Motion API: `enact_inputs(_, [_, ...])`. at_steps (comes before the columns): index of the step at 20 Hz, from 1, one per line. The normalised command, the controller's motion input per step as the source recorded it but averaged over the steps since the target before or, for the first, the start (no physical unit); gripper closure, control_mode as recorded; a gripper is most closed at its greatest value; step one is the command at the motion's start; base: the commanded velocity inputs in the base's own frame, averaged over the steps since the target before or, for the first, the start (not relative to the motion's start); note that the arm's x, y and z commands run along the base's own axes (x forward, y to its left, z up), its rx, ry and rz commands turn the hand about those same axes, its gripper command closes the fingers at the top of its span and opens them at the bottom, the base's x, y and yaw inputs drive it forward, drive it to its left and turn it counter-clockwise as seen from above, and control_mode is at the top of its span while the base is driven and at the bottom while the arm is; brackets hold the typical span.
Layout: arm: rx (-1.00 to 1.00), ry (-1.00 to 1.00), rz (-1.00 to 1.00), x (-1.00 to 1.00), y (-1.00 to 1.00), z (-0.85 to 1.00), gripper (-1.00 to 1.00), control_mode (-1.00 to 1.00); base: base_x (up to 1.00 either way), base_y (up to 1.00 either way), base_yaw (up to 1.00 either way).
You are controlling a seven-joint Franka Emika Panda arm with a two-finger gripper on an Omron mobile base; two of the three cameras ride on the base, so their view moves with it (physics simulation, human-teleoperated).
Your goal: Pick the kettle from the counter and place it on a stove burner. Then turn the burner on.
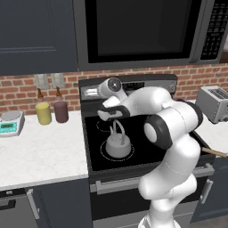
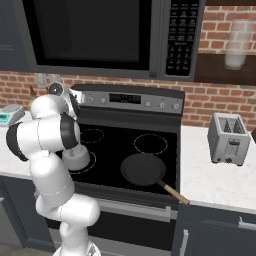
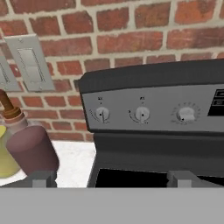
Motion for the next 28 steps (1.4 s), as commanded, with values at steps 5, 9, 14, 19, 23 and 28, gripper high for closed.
enact_inputs(5, [0.00,0.00,0.00,0.15,0.20,0.12,-1.00,-1.00,0.00,0.00,0.00])
enact_inputs(9, [0.00,0.00,0.00,0.28,0.04,0.09,-1.00,-1.00,0.00,0.00,0.00])
enact_inputs(14, [0.00,0.00,0.00,0.24,0.00,0.00,-1.00,-1.00,0.00,0.00,0.00])
enact_inputs(19, [0.00,0.00,0.00,0.17,0.00,0.00,-1.00,-1.00,0.00,0.00,0.00])
enact_inputs(23, [0.00,0.00,0.00,0.17,0.01,0.00,-1.00,-1.00,0.00,0.00,0.00])
enact_inputs(28, [0.00,-0.05,0.00,0.05,0.01,-0.03,-1.00,-1.00,0.00,0.00,0.00])
